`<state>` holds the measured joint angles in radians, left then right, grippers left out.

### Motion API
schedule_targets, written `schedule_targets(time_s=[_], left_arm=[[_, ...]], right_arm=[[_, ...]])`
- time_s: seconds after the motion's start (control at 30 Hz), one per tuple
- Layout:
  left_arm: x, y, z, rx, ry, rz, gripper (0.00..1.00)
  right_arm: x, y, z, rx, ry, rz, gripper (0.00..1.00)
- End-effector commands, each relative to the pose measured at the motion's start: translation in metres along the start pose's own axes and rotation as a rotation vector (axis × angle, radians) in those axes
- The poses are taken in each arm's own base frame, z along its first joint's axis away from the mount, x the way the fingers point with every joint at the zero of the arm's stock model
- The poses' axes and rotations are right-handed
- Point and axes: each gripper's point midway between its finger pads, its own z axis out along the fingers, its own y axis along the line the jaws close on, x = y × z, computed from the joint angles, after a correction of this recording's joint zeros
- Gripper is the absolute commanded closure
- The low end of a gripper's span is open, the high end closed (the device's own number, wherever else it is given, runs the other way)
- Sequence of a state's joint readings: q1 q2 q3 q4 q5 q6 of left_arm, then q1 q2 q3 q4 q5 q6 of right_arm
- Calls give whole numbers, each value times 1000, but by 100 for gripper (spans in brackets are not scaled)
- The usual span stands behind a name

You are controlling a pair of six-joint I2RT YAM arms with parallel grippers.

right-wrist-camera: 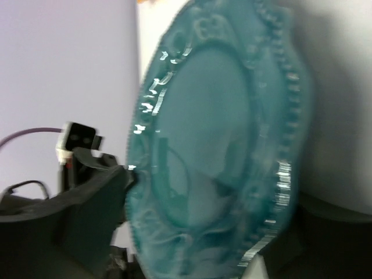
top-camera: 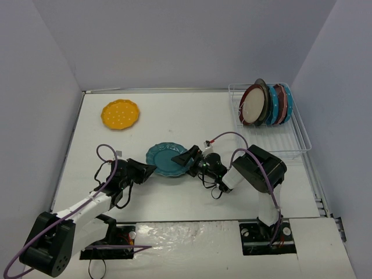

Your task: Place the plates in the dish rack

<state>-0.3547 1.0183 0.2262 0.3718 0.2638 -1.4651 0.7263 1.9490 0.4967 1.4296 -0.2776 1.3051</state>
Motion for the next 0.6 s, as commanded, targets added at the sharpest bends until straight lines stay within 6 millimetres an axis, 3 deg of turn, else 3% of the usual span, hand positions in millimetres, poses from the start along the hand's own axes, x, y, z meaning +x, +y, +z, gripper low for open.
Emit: schedule_targets(time_s=[0.0, 0.23, 0.37, 0.47, 0.57], left_arm=[[4, -77, -16, 275, 22, 22, 100], [12, -53, -20, 212, 41, 47, 100], [15, -36, -24, 158, 46, 72, 100], [17, -24, -25, 117, 49, 105, 100], [18, -14, -26, 82, 54, 123, 95]], right_arm=[[-7, 30, 2, -140, -47, -77, 38], [-17, 43, -5, -167, -94, -118, 71], [-28, 65, -16, -207, -150, -160, 89], [-35, 79, -22, -226, -177, -197, 99], [-42, 92, -27, -226, -194, -244, 100]])
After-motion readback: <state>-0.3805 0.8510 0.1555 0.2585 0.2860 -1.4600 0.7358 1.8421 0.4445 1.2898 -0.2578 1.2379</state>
